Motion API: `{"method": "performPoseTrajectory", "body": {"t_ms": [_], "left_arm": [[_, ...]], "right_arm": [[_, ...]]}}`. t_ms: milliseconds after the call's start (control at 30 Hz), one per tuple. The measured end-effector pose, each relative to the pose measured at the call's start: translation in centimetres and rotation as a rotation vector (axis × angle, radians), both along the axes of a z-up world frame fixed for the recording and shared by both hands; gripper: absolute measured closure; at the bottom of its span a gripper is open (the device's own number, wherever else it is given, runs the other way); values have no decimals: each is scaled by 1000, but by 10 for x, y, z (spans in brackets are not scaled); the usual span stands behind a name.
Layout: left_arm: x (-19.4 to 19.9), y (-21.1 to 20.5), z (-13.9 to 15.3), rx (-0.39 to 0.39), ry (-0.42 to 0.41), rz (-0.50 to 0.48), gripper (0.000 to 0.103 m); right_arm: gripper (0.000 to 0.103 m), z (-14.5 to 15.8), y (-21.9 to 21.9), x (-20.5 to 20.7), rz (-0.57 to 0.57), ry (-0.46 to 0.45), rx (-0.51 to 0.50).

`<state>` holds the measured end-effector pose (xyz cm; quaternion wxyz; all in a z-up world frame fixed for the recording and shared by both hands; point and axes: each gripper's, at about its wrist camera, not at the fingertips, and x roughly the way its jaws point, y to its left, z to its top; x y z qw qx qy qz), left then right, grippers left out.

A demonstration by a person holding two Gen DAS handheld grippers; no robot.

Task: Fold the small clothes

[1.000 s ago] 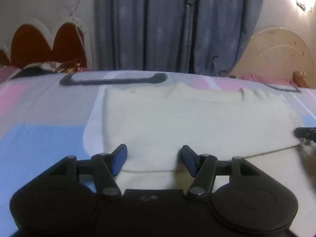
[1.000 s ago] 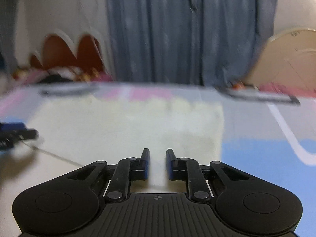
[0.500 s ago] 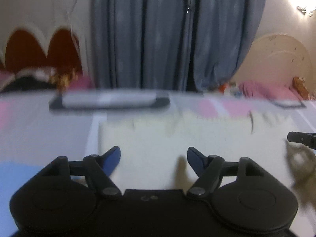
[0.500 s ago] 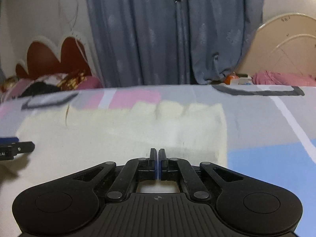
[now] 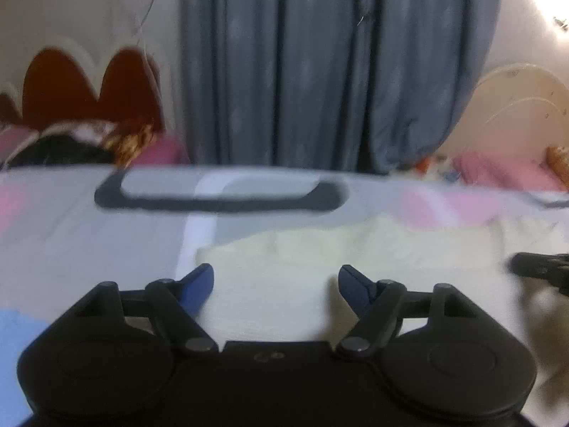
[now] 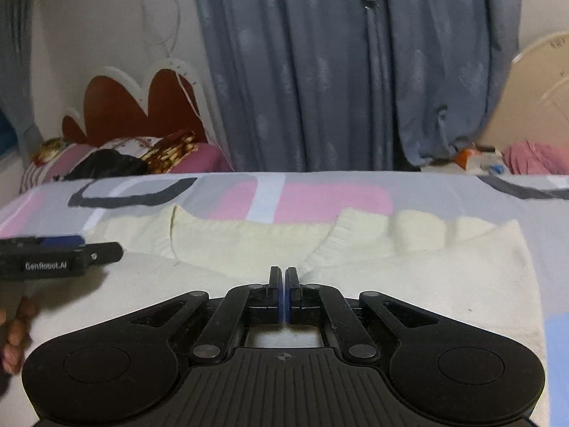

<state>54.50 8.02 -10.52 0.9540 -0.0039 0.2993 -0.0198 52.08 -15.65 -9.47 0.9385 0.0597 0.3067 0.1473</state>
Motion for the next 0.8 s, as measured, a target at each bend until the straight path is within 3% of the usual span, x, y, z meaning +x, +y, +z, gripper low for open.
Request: {"method": "performPoseTrajectory", "body": {"t_ms": [67, 133, 233, 333, 400, 500, 633, 733, 800], "left_arm": [[-16, -22, 4, -29, -18, -57, 17], [-24, -47, -3, 2, -2, -96, 18], [-29, -51, -19, 50, 31, -101, 18], [-40, -21, -17, 78, 23, -28, 17], [-45, 0, -19, 8, 34, -10, 17], [-52, -10, -5, 29, 20, 11, 24], [-79, -42, 8, 2, -38, -70, 20], [-87, -67, -4, 32, -3, -127, 19], [-86, -68, -19, 66, 48, -117, 18]], "right_arm": [[103, 6, 4, -12, 44, -35, 8], [103, 0, 20, -16, 91, 11, 21], [103, -7, 26, -21, 98, -4, -51], [103, -6, -19, -24, -96, 15, -88], [103, -9, -60, -27, -239, 45, -69], [103, 1, -73, -32, -256, 56, -19], [103, 23, -40, -62, -123, -37, 8], [103, 18, 0, -80, 33, -31, -19], [103, 6, 22, -87, 100, -13, -74]]}}
